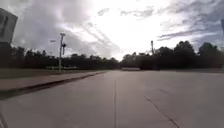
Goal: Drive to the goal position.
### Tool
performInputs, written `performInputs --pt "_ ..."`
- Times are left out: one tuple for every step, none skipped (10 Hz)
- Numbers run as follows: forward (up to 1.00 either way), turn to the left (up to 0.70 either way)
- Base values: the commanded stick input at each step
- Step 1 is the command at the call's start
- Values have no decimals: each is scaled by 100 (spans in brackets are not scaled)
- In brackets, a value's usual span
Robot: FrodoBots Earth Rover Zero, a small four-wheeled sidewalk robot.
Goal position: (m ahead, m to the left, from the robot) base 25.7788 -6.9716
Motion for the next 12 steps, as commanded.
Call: performInputs --pt "70 0" --pt "70 0" --pt "70 0" --pt "70 6" --pt "70 18" --pt "70 31" --pt "70 35" --pt "70 35" --pt "70 35" --pt "70 25" --pt "70 9" --pt "70 0"
